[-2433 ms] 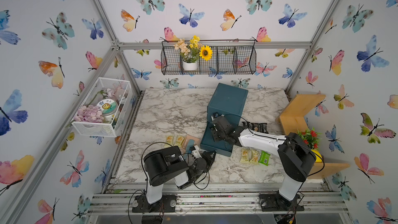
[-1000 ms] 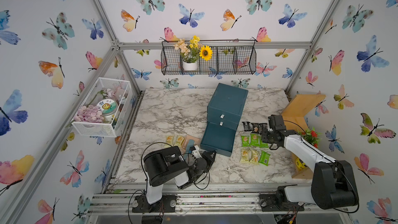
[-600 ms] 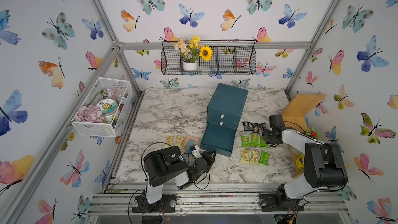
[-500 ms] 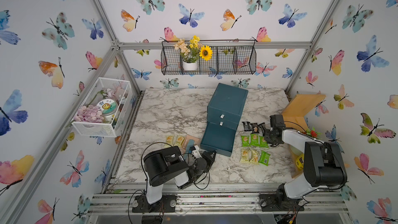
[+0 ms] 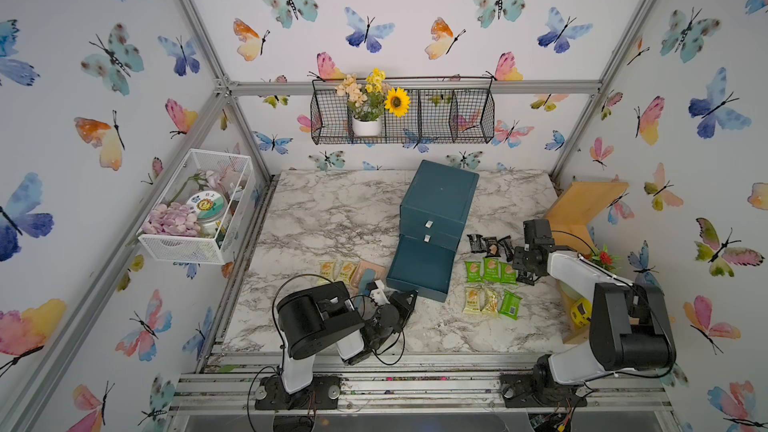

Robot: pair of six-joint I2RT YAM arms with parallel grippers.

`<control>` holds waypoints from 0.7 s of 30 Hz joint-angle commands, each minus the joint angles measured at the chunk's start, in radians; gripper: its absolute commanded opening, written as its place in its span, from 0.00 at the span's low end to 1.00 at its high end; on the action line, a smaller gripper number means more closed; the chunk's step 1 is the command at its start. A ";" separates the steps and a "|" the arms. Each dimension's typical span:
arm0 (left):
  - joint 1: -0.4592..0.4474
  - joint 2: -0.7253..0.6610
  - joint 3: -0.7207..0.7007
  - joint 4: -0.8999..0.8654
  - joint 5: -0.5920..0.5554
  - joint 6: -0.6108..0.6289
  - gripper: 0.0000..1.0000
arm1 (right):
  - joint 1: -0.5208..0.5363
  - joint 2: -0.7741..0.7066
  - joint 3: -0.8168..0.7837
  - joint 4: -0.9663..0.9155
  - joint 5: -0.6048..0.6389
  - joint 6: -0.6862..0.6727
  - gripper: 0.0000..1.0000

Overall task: Take the cookies out of the drawer
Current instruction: Place the cookie at the center of the board, then close the drawer in the storage box.

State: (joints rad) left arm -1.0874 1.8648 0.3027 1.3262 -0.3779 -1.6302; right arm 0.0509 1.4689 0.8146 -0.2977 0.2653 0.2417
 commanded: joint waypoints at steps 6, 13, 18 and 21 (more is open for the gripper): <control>0.006 -0.034 0.018 -0.032 -0.028 0.046 0.00 | 0.003 -0.281 0.083 0.064 -0.352 -0.008 0.51; 0.006 -0.050 0.042 -0.068 -0.038 0.070 0.00 | 0.067 -0.318 0.158 0.181 -0.584 0.026 0.46; 0.005 -0.046 0.058 -0.075 -0.042 0.077 0.00 | 0.175 -0.232 0.256 0.207 -0.594 -0.028 0.46; 0.005 -0.051 0.065 -0.088 -0.050 0.076 0.00 | 0.242 -0.150 0.346 0.160 -0.562 -0.073 0.46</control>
State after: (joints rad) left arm -1.0874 1.8370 0.3492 1.2484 -0.3882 -1.5784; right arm 0.2554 1.2739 1.1015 -0.1341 -0.2687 0.2161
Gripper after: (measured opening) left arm 0.056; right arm 0.456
